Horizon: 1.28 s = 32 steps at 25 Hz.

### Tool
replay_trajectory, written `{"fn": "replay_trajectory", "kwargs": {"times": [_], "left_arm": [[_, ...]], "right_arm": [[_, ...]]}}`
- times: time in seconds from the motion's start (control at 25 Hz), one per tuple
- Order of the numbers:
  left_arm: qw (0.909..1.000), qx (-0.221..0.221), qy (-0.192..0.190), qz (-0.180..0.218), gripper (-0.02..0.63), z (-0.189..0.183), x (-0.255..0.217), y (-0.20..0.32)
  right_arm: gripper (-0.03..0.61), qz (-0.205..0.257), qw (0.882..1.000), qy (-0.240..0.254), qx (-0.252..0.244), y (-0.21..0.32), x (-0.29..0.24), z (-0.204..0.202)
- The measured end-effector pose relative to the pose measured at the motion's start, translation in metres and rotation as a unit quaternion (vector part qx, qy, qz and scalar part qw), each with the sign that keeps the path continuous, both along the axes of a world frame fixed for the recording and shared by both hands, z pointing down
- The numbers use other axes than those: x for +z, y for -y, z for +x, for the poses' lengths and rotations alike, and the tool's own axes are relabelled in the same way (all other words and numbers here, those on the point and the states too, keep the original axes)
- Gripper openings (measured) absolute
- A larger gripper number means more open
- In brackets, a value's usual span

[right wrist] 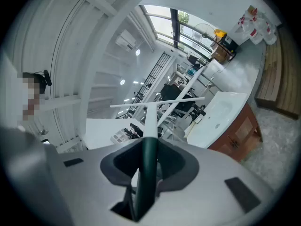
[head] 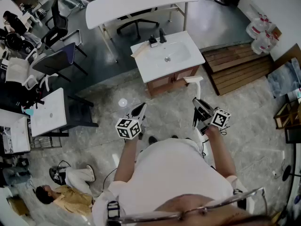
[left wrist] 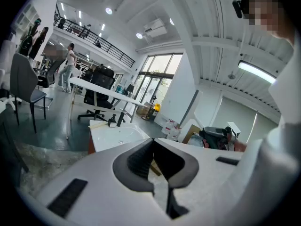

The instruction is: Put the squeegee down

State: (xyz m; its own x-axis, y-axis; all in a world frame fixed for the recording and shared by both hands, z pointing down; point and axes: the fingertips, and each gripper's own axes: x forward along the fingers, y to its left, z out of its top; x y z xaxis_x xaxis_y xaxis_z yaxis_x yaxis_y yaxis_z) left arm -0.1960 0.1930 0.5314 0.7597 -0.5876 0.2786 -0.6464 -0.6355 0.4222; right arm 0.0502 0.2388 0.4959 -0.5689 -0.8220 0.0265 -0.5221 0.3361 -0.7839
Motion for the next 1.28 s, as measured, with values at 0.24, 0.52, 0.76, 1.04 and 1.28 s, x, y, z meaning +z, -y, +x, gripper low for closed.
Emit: {"fn": "replay_trajectory", "kwargs": {"times": [0.24, 0.52, 0.76, 1.04, 1.28], "left_arm": [[1.0000, -0.001, -0.001, -0.003, 0.005, 0.000, 0.000, -0.003], [1.0000, 0.001, 0.001, -0.006, 0.005, -0.004, 0.002, -0.010], [1.0000, 0.001, 0.000, -0.006, 0.005, -0.014, 0.001, -0.016], [0.9999, 0.002, 0.002, -0.011, 0.005, -0.031, 0.010, -0.027], [0.9999, 0.010, -0.001, -0.013, 0.005, -0.050, 0.015, -0.032]], "right_arm": [[0.101, -0.004, 1.000, -0.004, -0.004, -0.003, 0.000, -0.004], [0.100, -0.003, 1.000, -0.006, -0.012, -0.007, -0.001, -0.014], [0.100, 0.016, 0.999, 0.031, -0.017, -0.012, -0.012, -0.026], [0.100, 0.005, 0.999, 0.040, -0.001, -0.020, -0.004, -0.036], [0.100, 0.003, 0.999, 0.031, 0.009, -0.026, 0.001, -0.056]]}}
